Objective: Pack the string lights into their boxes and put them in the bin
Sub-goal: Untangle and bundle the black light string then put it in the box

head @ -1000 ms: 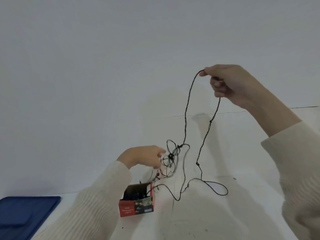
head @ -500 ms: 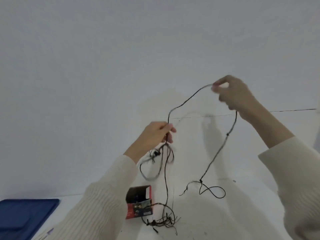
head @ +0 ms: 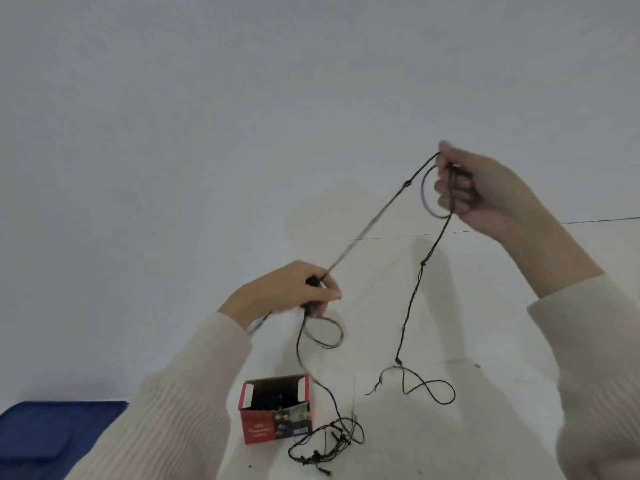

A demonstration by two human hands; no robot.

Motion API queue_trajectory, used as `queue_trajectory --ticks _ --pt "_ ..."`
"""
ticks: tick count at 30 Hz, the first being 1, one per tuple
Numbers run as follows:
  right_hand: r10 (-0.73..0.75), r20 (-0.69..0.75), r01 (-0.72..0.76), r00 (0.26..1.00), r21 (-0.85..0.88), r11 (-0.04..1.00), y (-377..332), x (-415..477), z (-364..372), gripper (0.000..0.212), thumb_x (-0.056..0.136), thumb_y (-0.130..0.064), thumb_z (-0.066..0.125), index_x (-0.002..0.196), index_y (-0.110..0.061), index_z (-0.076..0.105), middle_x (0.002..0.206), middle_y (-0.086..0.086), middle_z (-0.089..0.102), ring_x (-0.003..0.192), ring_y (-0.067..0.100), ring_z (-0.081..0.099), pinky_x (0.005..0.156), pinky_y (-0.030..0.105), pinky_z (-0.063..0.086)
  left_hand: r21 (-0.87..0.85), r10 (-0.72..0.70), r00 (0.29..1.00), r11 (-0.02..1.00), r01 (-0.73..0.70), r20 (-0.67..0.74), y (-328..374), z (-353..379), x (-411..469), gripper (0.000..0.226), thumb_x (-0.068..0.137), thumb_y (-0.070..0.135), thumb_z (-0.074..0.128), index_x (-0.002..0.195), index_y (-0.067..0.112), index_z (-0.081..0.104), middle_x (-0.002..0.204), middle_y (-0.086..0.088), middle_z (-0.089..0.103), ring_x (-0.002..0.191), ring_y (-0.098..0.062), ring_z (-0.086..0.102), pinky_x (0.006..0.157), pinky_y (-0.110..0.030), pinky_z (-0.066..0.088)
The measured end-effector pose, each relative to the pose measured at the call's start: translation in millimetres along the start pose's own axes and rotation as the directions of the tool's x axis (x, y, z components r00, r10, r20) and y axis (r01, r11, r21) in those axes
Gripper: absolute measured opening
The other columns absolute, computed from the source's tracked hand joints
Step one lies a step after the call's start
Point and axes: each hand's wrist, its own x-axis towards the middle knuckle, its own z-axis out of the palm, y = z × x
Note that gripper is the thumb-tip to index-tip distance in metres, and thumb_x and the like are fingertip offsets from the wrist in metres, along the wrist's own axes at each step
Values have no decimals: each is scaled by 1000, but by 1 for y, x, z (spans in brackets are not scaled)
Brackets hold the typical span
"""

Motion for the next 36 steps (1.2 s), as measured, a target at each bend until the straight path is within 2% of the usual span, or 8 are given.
queue_trajectory --ticks 5,7,9,13,16,19,29,36 --pt "-171 -151 113 974 -335 936 5 8 -9 31 92 -28 56 65 -15 60 50 -2 34 46 13 21 45 24 18 -62 -44 997 997 41 -57 -13 2 -1 12 91 17 58 101 12 63 75 -2 70 72 -11 65 82 -33 51" --pt "-180 -59 56 982 -817 573 8 5 -5 19 89 -30 59 82 -16 69 79 9 60 61 16 48 57 26 36 -96 -26 995 995 17 -98 -3 3 1 17 97 20 48 102 11 62 73 -2 69 71 -12 65 80 -32 52" --pt "1 59 58 998 -982 182 13 -5 7 35 86 -40 63 117 -23 61 112 7 61 100 21 55 82 31 41 -86 -1 991 996 -10 -131 11 5 4 25 99 25 41 102 10 61 68 -2 65 66 -13 62 73 -26 51" --pt "272 288 117 918 -853 509 29 -25 41 37 82 -58 58 115 -39 59 59 -11 45 52 7 42 49 19 33 -24 54 977 998 -60 -206 37 14 13 20 98 23 41 91 11 55 60 -2 54 54 -16 51 51 -14 43" --pt "315 350 55 882 -741 670 38 -19 44 38 86 -52 57 99 -17 65 49 -11 30 45 9 26 42 18 23 -115 74 977 988 -98 -201 45 15 16 24 98 19 37 81 13 52 61 -2 51 52 -13 47 48 -16 42" --pt "352 359 9 864 -711 703 38 -15 39 40 87 -47 59 85 -8 52 53 -5 25 46 11 19 41 18 19 -160 97 965 977 -139 -245 46 15 15 28 99 26 41 75 15 50 66 -1 49 56 -11 44 48 -14 40" --pt "327 407 -39 853 -576 817 44 -20 43 22 91 -30 59 84 -13 71 51 -5 23 47 12 16 44 21 14 -321 79 902 918 -231 -423 50 11 22 23 100 32 39 83 18 47 78 3 43 58 -12 39 58 -23 35" --pt "193 53 -149 980 -452 880 32 5 5 24 91 -27 57 74 -11 63 46 -5 22 39 9 16 37 17 11 -137 82 942 982 -133 -324 27 -11 6 13 91 30 58 87 19 64 69 6 49 61 -7 40 57 -17 32"
